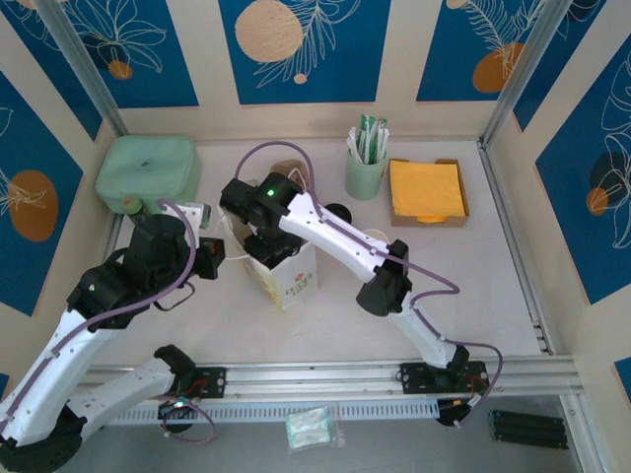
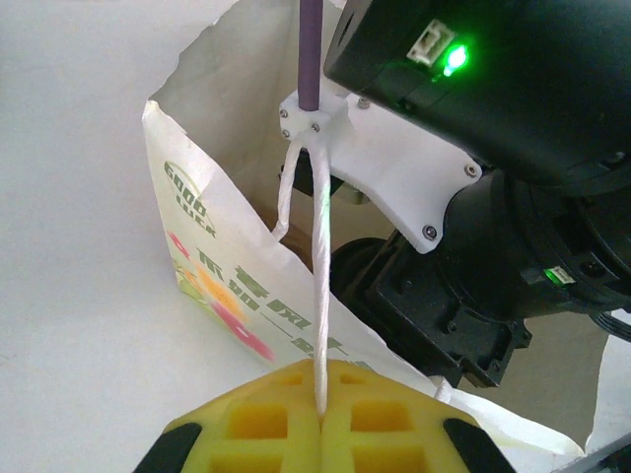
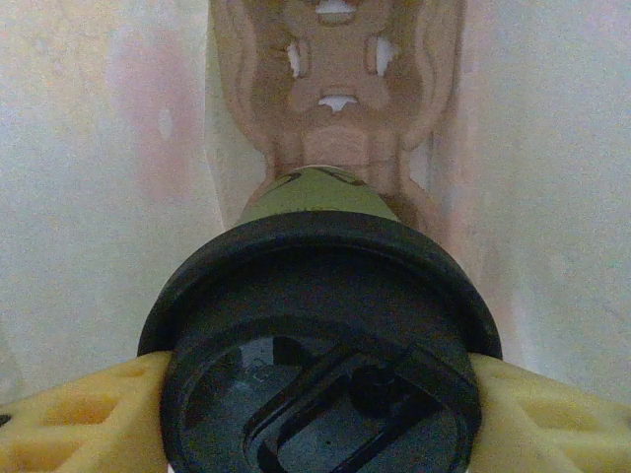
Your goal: Pack the takeout coffee
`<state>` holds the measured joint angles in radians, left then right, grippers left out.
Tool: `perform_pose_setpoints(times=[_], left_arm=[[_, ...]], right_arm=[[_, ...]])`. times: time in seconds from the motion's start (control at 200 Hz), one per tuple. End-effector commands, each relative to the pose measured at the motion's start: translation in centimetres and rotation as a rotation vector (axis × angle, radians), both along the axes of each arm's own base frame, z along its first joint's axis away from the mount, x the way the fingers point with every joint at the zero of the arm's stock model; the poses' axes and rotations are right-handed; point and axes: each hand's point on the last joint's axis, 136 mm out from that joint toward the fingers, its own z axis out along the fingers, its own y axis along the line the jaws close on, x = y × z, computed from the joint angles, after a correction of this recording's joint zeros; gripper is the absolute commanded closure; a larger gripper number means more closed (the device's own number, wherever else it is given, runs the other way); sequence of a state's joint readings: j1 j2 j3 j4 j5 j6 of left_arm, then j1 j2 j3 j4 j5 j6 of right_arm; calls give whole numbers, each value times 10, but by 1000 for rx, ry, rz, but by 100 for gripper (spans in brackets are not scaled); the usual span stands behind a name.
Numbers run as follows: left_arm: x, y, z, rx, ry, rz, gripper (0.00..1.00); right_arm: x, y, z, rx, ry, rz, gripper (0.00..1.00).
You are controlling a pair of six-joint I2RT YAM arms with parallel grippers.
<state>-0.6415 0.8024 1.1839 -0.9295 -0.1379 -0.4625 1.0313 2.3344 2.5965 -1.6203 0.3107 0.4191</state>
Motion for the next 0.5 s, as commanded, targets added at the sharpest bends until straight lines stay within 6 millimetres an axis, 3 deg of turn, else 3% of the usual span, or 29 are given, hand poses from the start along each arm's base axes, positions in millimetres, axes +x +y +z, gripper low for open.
perform_pose_setpoints(times=[0.0,0.495], left_arm=[[-3,3,6,-5,-1,2,100],[-2,5,4,9,-1,5,100]], right_arm=[[-17,-28,4,-87,87,-22,37],[-21,-45,-5,-158,114,7,37]])
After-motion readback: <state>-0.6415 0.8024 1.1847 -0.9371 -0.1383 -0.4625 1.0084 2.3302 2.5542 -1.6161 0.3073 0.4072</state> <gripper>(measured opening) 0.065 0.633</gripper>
